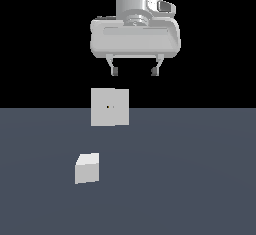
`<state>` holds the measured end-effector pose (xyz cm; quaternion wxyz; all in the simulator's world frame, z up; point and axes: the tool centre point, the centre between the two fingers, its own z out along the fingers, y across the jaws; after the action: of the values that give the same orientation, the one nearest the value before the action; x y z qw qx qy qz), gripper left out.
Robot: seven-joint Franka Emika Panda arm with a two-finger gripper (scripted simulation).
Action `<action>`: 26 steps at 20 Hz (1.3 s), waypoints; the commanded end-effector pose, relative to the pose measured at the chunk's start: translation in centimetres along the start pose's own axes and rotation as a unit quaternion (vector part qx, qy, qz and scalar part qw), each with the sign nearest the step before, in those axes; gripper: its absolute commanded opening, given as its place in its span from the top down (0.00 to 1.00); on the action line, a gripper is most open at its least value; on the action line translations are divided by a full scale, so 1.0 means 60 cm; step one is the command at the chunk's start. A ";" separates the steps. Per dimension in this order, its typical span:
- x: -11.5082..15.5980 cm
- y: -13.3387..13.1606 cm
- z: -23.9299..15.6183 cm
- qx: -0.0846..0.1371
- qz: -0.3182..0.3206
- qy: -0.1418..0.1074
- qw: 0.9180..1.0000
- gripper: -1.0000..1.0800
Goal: Plug the charger into the wall socket.
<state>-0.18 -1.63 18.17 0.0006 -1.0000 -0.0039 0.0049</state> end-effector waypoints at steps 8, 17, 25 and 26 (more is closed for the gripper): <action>-0.010 -0.008 0.011 0.000 -0.006 0.002 1.000 0.04; -0.057 -0.043 0.060 0.001 -0.031 0.011 0.999 0.04; -0.122 -0.088 0.131 0.002 -0.066 0.024 0.997 0.04; -0.129 -0.093 0.139 0.002 -0.070 0.026 0.997 0.04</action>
<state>-7.32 3.44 10.66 0.0026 -0.9975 -0.0679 -0.0183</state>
